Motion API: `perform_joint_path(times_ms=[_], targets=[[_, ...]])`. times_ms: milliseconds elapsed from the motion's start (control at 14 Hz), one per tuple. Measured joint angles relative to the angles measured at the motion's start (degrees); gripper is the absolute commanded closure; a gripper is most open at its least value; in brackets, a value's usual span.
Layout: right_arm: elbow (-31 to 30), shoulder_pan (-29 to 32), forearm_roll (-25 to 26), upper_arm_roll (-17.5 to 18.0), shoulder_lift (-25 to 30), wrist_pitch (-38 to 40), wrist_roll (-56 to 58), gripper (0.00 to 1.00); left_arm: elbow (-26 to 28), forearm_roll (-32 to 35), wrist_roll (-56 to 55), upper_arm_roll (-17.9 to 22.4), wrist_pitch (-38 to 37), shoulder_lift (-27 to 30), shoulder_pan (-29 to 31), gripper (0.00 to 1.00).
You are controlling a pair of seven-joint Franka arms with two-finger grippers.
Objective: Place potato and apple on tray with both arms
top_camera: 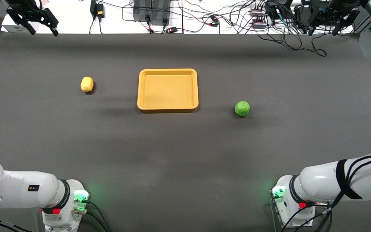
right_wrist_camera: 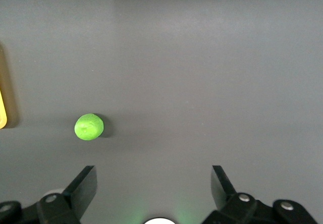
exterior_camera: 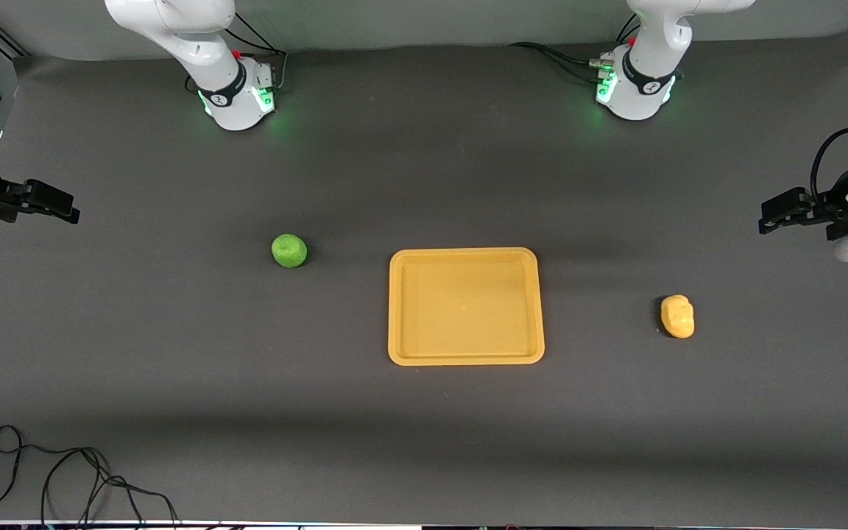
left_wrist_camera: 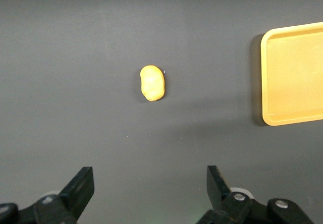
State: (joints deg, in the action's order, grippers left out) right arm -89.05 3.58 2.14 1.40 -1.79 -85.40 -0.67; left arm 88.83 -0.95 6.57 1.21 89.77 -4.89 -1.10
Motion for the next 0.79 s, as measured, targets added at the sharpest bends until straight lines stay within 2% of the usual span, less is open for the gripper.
perform_joint_path(times_ms=[786], targets=[[0.0,0.0,-0.2,0.0,-0.1,0.0,0.0,0.00,0.5,0.0,0.0,0.1,1.3,0.0,0.1,0.04]])
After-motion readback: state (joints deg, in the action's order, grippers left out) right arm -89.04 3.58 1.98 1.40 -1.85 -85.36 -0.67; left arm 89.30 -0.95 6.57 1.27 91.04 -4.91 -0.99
